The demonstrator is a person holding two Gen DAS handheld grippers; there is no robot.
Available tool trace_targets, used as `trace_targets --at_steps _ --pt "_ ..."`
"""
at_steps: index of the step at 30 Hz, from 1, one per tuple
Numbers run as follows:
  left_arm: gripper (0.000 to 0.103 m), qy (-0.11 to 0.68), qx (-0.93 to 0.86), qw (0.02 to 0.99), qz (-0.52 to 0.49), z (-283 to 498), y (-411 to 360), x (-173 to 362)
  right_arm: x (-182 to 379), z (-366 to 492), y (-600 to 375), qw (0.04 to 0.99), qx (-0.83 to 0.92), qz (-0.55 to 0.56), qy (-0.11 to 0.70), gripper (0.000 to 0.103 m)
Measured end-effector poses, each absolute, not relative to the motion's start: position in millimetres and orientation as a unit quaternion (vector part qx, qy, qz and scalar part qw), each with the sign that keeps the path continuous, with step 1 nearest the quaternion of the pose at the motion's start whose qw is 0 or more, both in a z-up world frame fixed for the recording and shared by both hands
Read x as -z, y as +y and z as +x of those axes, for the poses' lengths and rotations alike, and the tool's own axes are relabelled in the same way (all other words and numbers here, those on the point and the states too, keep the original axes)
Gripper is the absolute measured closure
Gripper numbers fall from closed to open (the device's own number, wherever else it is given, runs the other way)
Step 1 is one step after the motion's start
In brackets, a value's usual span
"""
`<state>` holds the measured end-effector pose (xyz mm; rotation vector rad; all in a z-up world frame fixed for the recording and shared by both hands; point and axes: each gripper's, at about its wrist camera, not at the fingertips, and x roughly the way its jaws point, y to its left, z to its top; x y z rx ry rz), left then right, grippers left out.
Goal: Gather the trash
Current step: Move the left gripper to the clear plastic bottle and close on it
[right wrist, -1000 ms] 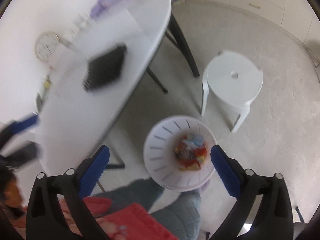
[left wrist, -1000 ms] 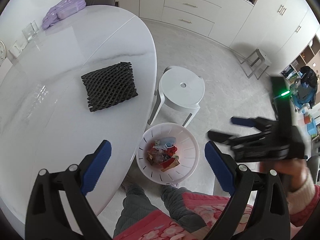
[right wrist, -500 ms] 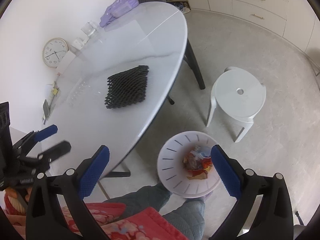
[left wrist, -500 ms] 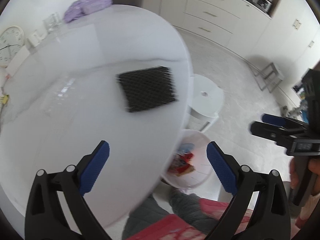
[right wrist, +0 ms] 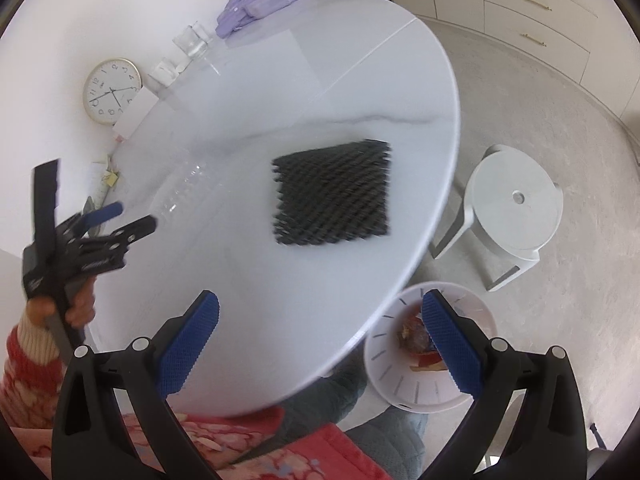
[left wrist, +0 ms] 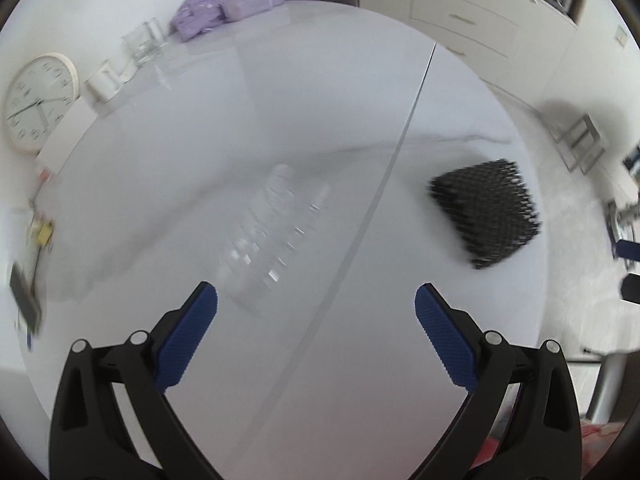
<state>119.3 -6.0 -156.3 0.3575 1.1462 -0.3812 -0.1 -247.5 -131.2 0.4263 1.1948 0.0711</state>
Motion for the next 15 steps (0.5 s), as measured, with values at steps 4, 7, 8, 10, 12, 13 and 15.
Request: trace_targets --at_steps 4,7,8,10,12,13,15 --pt "0.008 0.540 0.232 0.782 0.209 158.7 -1.3 177.8 128.8 14.5 -225.1 0.799 -0.027 0.196 0.568 0.003" --pt "0.008 0.542 0.294 0.749 0.244 171.1 -8.9 189.7 128.2 23.2 -210.1 0.791 -0.015 0.195 0.580 0.003" --pt "0.008 0.541 0.310 0.737 0.262 176.0 -10.2 194.5 128.3 24.8 -206.5 0.788 -0.010 0.197 0.583 0.003" --pt "0.008 0.540 0.339 0.713 0.292 184.7 -12.8 202.9 127.2 27.7 -200.9 0.785 0.000 0.201 0.586 0.003" --pt "0.008 0.538 0.359 0.699 0.304 192.7 -13.1 208.5 125.5 30.7 -196.1 0.783 0.010 0.206 0.586 0.003" --pt "0.008 0.539 0.370 0.692 0.307 196.7 -15.8 210.9 125.1 32.6 -193.7 0.782 0.016 0.209 0.587 0.003" --pt "0.008 0.541 0.386 0.682 0.306 203.2 -17.1 215.2 124.5 36.2 -189.3 0.780 0.022 0.210 0.589 0.003"
